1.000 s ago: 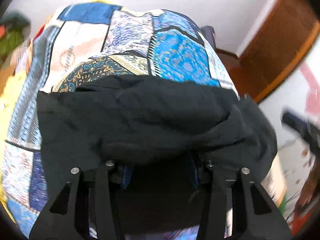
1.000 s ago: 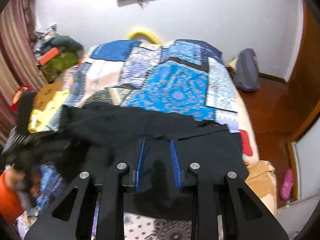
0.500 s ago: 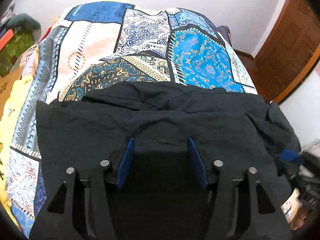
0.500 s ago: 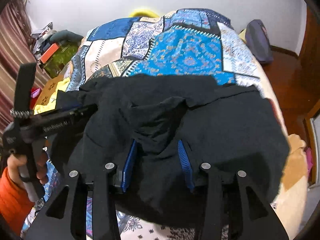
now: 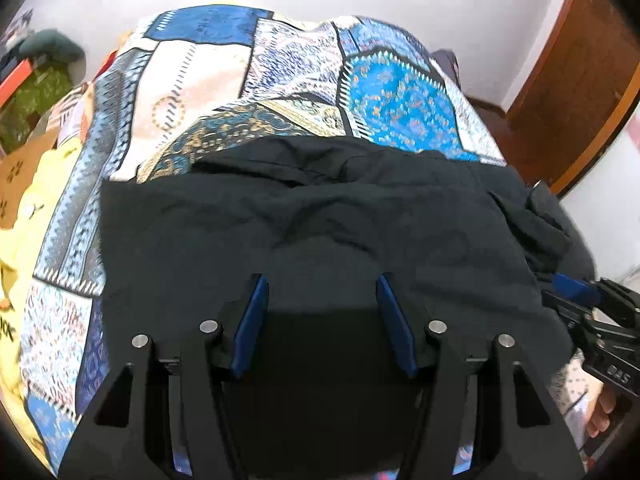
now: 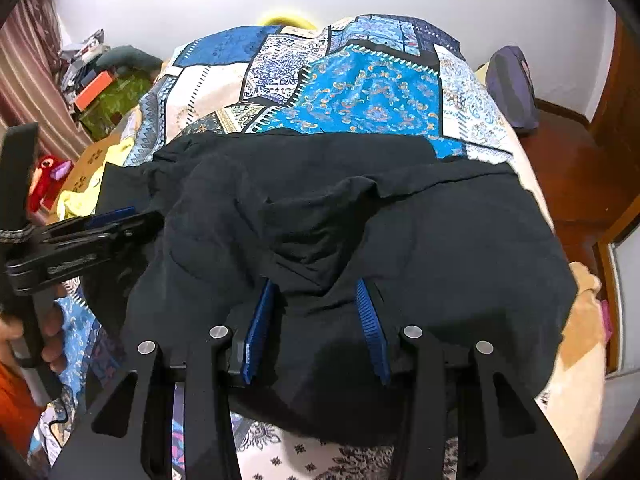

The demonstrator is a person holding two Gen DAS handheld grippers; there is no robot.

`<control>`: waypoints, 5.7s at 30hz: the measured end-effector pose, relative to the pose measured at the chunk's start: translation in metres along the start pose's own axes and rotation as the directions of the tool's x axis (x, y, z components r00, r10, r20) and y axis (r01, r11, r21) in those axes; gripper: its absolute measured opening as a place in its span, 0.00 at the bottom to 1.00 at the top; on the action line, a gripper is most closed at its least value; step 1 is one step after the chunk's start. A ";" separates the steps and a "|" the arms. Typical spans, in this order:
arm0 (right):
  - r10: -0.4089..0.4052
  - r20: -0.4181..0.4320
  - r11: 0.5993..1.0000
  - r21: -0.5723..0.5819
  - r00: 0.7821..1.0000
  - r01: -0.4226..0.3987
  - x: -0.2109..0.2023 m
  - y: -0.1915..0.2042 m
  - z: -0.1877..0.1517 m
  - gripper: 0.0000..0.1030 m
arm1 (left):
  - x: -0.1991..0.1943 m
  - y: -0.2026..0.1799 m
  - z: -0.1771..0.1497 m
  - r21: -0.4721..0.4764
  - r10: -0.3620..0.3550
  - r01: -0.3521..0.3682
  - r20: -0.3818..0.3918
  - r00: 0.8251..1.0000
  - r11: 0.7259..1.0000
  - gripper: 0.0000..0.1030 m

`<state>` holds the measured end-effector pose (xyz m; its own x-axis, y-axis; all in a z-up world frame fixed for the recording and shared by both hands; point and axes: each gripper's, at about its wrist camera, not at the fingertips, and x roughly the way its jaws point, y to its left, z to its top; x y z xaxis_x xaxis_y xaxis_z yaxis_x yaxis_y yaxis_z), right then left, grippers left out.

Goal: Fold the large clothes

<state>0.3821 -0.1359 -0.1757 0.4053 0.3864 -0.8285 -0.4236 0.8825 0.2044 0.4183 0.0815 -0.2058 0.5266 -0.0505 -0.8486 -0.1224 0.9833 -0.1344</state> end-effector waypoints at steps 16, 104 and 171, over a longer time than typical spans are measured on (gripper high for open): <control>0.032 0.045 0.998 -0.057 0.998 -0.030 -0.016 0.025 -0.002 0.48 | -0.056 0.075 -0.086 -0.383 -0.225 0.220 0.031 0.974 0.897 0.67; 0.084 0.092 0.992 0.087 0.992 -0.093 -0.062 -0.043 -0.078 0.71 | -0.120 -0.168 -0.079 0.498 -0.051 -0.198 0.443 0.895 0.845 0.30; 0.001 0.168 0.997 0.081 0.986 -0.015 -0.128 -0.066 -0.048 0.73 | -0.062 -0.108 -0.063 0.288 -0.012 -0.014 0.089 0.996 0.958 0.82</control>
<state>0.3192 -0.2567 -0.1082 0.5352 0.4268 -0.7290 -0.3625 0.8955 0.2581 0.3457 -0.0326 -0.1710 0.6006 -0.0470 -0.7981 0.1180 0.9926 0.0303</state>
